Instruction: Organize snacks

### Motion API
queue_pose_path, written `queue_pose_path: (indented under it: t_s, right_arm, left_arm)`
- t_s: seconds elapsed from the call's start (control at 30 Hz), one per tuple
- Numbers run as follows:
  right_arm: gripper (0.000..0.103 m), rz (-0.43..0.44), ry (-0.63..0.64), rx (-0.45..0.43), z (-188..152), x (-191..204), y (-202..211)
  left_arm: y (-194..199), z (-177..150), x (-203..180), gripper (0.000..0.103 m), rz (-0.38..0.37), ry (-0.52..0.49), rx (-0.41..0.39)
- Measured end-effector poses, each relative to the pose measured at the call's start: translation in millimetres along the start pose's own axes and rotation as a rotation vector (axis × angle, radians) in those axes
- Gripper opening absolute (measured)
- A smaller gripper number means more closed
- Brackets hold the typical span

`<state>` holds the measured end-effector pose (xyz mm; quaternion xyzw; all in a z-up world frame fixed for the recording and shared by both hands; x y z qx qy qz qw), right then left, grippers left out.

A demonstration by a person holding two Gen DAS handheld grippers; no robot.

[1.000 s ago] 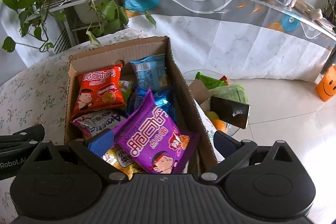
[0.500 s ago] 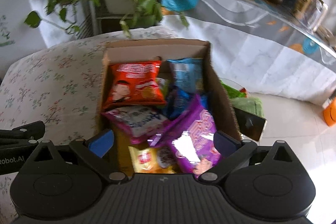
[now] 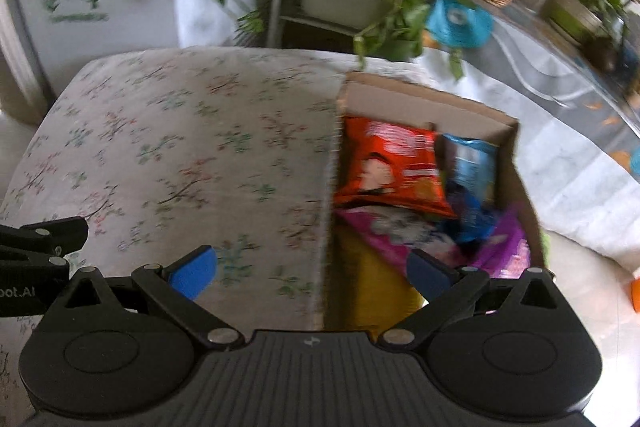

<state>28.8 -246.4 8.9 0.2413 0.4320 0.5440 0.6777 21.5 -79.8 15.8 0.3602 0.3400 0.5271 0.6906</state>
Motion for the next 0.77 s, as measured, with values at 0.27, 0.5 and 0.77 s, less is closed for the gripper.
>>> queue_pose_path:
  t_s: [0.27,0.5,0.77]
  right_arm:
    - [0.103,0.047,0.049,-0.017,-1.3,36.1,0.5]
    - [0.103,0.144,0.061,-0.017,-13.8,63.1,4.2]
    - [0.103,0.230,0.097,-0.027,-39.4,101.1,-1.3]
  left_arm:
    - [5.1,-11.4,30.9,0.101,-0.018,0.062,-0.019]
    - [4.9,-24.3,51.7,0.101,-0.038,0.066,-0.014]
    - [0.0,-40.9,63.9,0.102,-0.025,0.022,0.008]
Point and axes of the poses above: each gripper's, at about its wrist camera, not at the fingertips, and y roughly against the way its jaws point, x to its left, z to its top, the point moved 7 cm from there along -y, roughly the way its jaws point, and after that the axes turned 12 degrees about -z, right-handed, at the moved point
